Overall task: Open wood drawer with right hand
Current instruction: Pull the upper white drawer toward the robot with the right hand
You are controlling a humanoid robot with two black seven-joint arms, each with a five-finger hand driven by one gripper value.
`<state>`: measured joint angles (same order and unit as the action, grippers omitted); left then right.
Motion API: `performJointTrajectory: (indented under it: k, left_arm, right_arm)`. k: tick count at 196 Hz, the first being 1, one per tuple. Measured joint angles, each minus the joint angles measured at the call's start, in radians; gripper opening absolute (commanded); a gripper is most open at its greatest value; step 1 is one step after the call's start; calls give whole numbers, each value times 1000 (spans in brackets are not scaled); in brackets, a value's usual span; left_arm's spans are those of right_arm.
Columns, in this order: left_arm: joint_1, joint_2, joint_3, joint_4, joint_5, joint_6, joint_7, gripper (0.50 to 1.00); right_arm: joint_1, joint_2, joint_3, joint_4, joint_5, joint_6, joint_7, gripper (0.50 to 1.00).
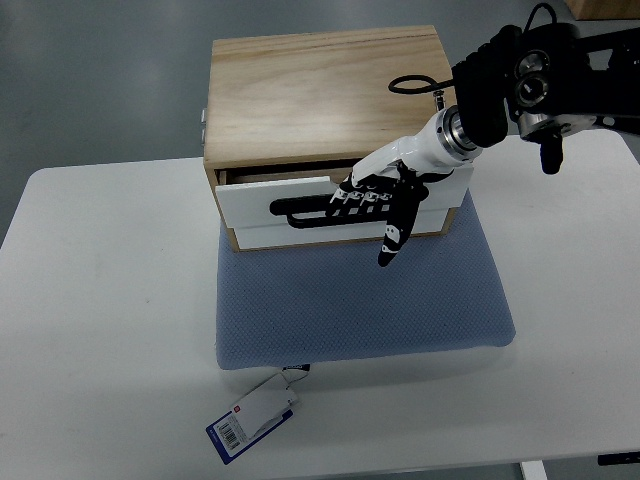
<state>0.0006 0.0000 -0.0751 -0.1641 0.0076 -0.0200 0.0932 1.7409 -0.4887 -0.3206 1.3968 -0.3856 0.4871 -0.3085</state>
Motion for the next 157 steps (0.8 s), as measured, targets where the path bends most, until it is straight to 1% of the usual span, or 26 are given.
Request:
performJointTrajectory:
  k: [72, 157]
  left_arm:
    - [0, 0, 0, 0, 0, 0, 0, 1000]
    - [0, 0, 0, 0, 0, 0, 0, 1000]
  right_arm:
    - [5, -27, 0, 19, 1, 115, 2, 917]
    - [20, -37, 0, 28, 1, 124, 3, 919]
